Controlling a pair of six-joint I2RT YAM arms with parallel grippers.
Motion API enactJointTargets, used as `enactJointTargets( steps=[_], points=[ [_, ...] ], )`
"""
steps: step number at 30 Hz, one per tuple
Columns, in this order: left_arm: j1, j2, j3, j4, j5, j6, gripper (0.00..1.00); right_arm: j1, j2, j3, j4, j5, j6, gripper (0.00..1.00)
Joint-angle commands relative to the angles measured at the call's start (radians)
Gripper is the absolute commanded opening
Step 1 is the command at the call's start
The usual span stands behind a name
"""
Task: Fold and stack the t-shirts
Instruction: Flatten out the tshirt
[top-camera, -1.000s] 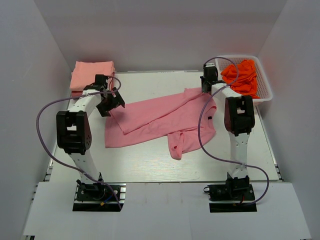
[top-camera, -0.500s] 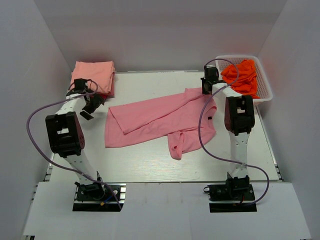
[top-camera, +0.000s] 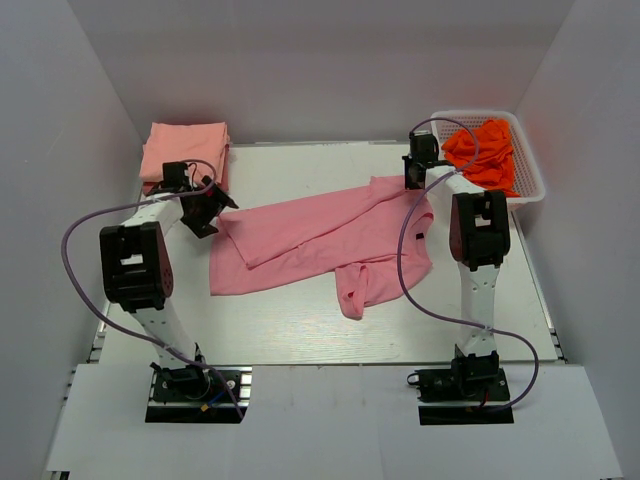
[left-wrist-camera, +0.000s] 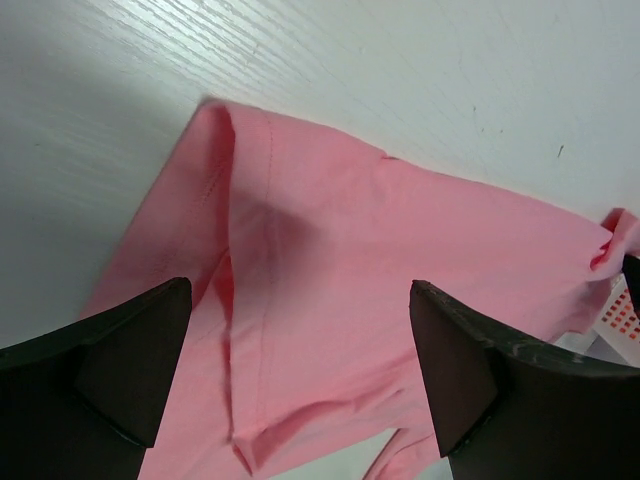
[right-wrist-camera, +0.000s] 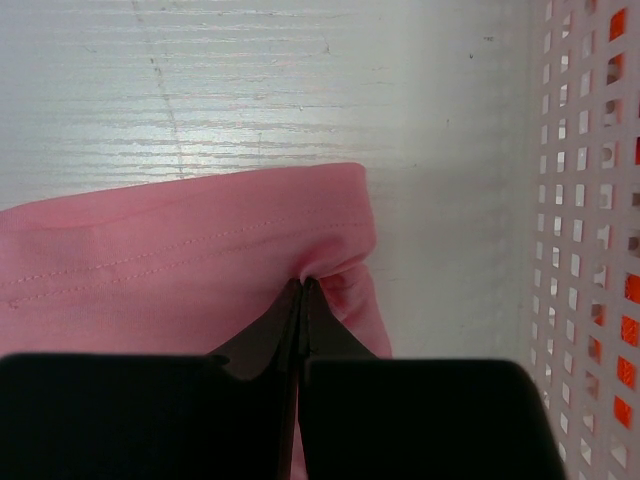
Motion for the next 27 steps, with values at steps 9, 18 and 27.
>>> enactJointTargets(
  steps=[9,18,27],
  points=[
    [-0.059,0.071,0.043,-0.017,0.068,0.062,1.00,-0.008,-0.032,-0.020,0.001,0.007,0.028,0.00],
    [-0.119,0.013,0.187,-0.451,-0.109,0.187,1.00,-0.007,-0.055,-0.046,0.009,-0.001,0.030,0.00],
    [-0.209,-0.061,0.089,-0.484,0.021,0.229,0.95,-0.009,-0.075,-0.086,0.030,-0.026,0.036,0.00]
  ],
)
